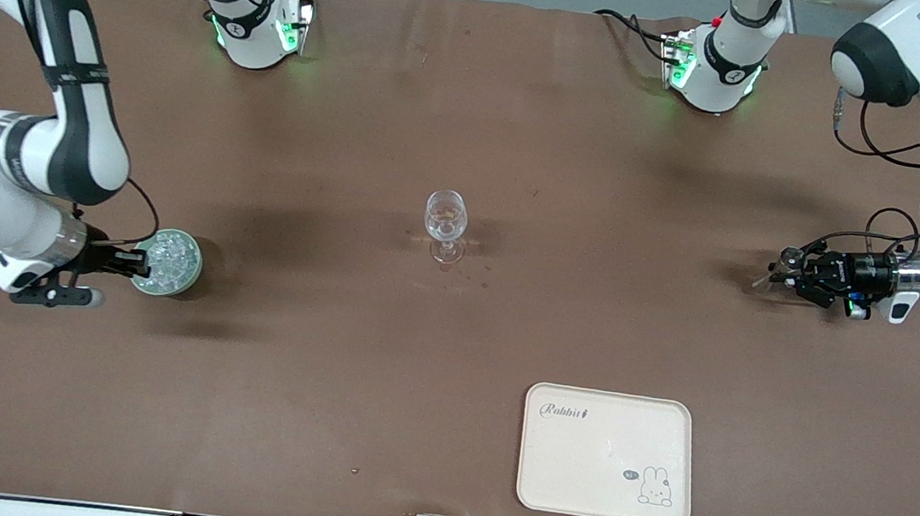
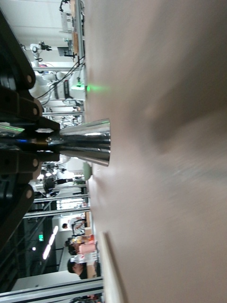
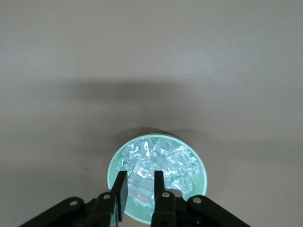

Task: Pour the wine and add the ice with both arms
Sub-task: 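Lift the ice with the right gripper while the left gripper lifts the jigger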

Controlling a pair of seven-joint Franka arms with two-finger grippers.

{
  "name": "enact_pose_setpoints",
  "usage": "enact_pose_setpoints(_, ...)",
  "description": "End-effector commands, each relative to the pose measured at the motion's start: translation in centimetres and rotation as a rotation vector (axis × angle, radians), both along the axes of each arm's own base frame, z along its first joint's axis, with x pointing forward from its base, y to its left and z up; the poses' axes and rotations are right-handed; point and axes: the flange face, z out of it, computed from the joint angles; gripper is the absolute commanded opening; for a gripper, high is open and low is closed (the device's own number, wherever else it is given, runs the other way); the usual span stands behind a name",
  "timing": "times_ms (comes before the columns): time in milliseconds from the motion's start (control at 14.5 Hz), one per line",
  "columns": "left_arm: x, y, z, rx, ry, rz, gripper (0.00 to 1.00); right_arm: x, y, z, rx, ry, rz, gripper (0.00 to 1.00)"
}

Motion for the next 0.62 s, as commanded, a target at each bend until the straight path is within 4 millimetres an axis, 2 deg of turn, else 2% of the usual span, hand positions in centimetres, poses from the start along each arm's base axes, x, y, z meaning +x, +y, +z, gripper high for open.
enact_pose_setpoints(0,1.9,-2.7,4.6,-0.044,-0.004,-0.003,0.0,0.8,-1.1,5.0,0.027,-0.004,-0.015,0.01)
enact_pose_setpoints(138,3.3,-6.1,6.9,-0.078,-0.011,-0.035,0.0,1.0,-2.3,9.0,0.021,-0.038,-0.032,0.01)
enact_pose_setpoints(275,4.1,-9.0,9.0,-0.087,0.003,-0.048,0.0,0.8,-2.5,12.9,0.02,-0.072,-0.056,0.01)
enact_pose_setpoints(551,6.9,-17.5,13.1,-0.067,0.076,-0.095,0.0,-1.4,-3.6,19.5,0.023,-0.085,-0.113,0.01)
